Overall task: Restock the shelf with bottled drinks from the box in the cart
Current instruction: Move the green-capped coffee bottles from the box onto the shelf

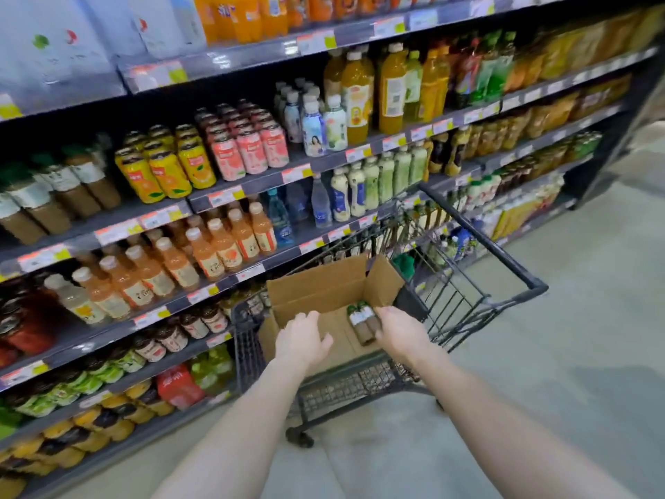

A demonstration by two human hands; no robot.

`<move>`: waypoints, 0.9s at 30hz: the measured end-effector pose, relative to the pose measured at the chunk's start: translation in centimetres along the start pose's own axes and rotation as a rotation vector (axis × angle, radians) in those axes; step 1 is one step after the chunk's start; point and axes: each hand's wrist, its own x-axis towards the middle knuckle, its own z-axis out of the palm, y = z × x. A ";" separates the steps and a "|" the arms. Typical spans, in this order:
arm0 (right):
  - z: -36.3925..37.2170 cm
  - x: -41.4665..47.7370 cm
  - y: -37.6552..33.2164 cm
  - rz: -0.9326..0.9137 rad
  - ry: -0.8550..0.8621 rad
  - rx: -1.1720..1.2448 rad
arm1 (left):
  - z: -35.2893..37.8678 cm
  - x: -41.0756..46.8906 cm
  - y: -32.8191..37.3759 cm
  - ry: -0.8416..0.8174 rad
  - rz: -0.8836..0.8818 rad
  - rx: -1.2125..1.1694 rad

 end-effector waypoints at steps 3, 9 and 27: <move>0.2 3.0 1.4 -0.008 -0.029 0.009 | 0.1 2.7 0.8 -0.002 -0.005 0.023; 1.5 10.1 3.1 0.012 -0.132 0.040 | 2.9 10.0 0.0 -0.084 -0.055 0.090; 11.6 29.9 7.8 0.254 -0.411 0.059 | 15.3 29.8 -2.9 -0.504 -0.257 -0.227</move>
